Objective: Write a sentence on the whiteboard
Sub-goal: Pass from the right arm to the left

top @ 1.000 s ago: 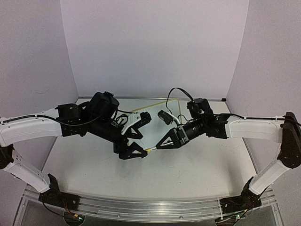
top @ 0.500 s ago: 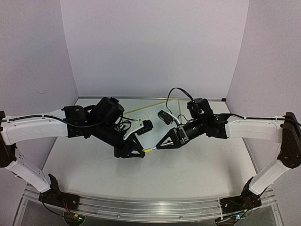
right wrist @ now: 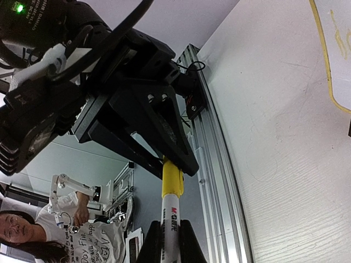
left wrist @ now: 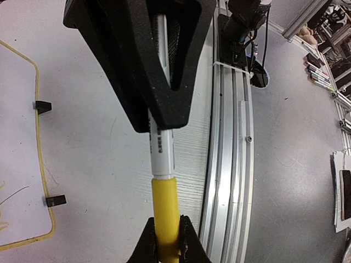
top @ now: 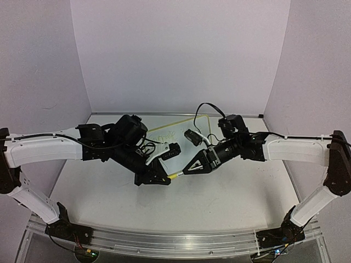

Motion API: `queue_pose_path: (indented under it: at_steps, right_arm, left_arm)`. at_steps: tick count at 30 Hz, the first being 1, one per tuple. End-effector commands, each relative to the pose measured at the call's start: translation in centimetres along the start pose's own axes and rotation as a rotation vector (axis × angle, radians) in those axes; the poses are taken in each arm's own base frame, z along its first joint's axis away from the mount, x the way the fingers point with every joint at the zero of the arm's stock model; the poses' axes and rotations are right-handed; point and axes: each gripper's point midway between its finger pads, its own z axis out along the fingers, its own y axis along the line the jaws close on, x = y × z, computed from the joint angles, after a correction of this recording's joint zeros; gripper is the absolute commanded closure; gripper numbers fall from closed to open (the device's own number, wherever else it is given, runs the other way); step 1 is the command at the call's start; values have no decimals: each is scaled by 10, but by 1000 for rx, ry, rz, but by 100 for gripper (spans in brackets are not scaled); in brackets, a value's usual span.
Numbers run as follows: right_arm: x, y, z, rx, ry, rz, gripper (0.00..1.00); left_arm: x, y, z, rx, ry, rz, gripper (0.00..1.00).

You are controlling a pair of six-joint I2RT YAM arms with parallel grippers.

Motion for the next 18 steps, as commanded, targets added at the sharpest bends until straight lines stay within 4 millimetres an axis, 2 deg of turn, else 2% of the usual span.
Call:
queue_pose_path:
  at_steps: [1, 4, 18]
  right_arm:
    - [-3, 25, 6, -80, 19, -87, 100]
    - [0, 34, 16, -109, 49, -101, 100]
    - [8, 41, 56, -162, 141, -115, 100]
  left_arm:
    - [-36, -4, -2, 28, -100, 52, 100]
    - [-46, -6, -5, 33, -129, 68, 100]
    - [-76, -16, -16, 71, -232, 103, 100]
